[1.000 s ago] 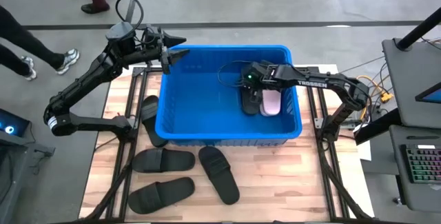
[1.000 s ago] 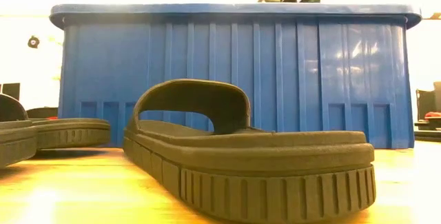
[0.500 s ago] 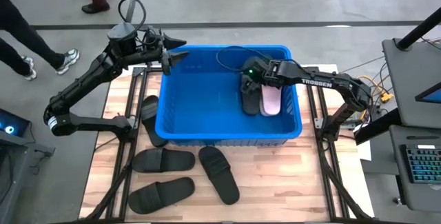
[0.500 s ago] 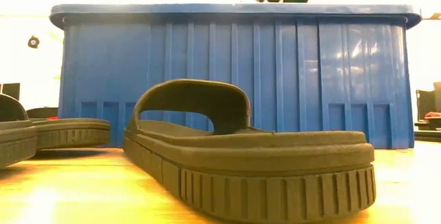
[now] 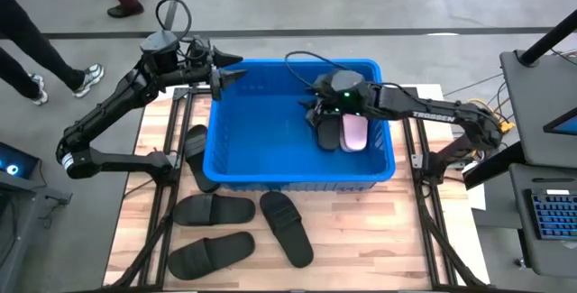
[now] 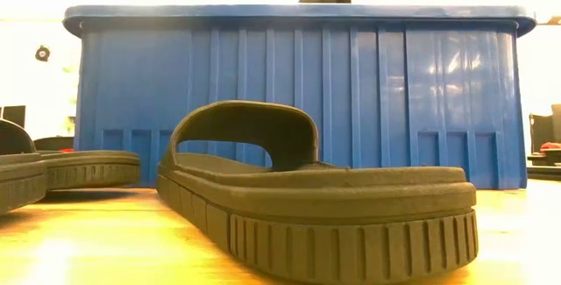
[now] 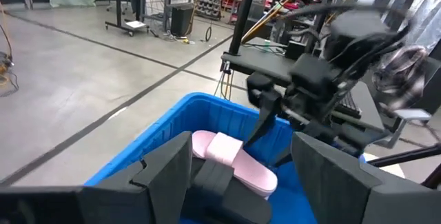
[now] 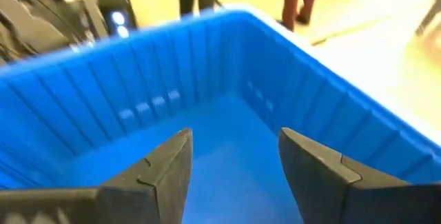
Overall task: Pick and place slides into bin
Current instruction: Put the black slide into the blue bin
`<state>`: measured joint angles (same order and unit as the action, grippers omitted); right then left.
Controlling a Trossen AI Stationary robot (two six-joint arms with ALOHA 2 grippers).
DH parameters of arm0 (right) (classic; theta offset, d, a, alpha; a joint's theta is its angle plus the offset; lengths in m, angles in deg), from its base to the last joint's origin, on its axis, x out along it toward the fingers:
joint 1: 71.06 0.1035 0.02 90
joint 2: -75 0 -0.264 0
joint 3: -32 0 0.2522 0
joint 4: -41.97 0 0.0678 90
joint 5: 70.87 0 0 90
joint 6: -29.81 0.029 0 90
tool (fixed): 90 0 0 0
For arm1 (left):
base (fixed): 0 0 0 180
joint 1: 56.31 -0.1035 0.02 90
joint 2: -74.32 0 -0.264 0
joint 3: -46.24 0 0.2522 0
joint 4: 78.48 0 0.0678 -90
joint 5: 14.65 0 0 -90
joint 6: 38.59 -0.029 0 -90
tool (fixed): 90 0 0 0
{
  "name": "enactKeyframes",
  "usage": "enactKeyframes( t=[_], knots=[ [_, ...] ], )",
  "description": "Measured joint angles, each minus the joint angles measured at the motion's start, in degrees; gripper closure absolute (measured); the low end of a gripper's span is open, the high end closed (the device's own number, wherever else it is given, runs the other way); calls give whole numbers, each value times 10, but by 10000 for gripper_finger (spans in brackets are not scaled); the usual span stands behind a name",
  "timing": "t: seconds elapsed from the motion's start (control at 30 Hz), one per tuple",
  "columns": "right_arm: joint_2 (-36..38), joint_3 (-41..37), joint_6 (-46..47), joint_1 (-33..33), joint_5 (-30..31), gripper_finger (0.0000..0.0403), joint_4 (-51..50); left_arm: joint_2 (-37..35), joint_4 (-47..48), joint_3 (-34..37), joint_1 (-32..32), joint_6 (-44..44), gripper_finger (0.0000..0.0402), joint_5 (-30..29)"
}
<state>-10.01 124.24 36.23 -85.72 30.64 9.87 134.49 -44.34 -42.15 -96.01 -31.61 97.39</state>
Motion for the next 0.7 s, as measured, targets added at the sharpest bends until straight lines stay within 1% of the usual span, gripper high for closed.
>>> enactKeyframes(
  t=[0.17, 0.27, 0.43, 0.53, 0.7],
  knots=[
    [38, 0, 0, 27, 1, 214, 44, 0, 0, 0, 1, 27, 169, 2],
    [67, 0, -5, 41, 0, 223, 77, -2, 0, 0, 2, 59, 169, 2],
    [128, 0, -56, 60, 0, 240, 115, -7, 0, 0, 10, 84, 169, 17],
    [170, 0, -104, 62, 0, 250, 99, -10, -2, 0, 12, 119, 169, 19],
    [232, -1, -150, 59, 14, 260, 16, -10, -4, 0, 12, 187, 169, 18]
  ],
)
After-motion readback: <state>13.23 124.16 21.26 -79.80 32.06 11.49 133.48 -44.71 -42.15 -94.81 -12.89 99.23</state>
